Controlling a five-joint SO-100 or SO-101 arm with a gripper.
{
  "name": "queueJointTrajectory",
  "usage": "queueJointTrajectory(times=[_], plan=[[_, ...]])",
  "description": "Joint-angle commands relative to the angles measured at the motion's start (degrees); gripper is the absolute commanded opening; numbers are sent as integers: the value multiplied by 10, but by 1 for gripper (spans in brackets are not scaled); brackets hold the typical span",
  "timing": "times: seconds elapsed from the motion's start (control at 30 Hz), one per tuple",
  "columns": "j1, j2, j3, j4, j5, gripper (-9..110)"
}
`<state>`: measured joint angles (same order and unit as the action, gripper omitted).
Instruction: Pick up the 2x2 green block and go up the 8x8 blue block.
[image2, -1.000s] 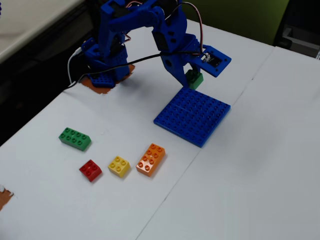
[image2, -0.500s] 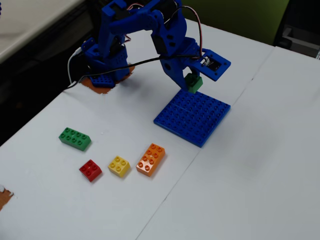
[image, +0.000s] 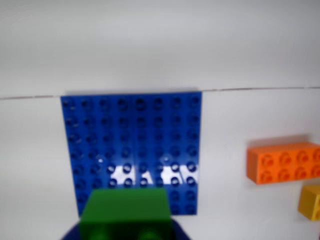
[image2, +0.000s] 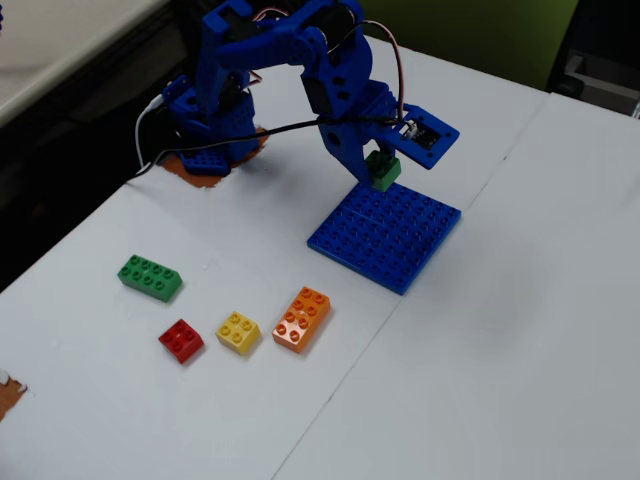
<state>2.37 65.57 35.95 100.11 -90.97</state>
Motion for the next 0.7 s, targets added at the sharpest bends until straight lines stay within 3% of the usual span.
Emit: queueJointTrajectory(times=[0.0,0.67], plan=[[-1,11,1,4,-1,0],[4,11,4,4,-3,0]])
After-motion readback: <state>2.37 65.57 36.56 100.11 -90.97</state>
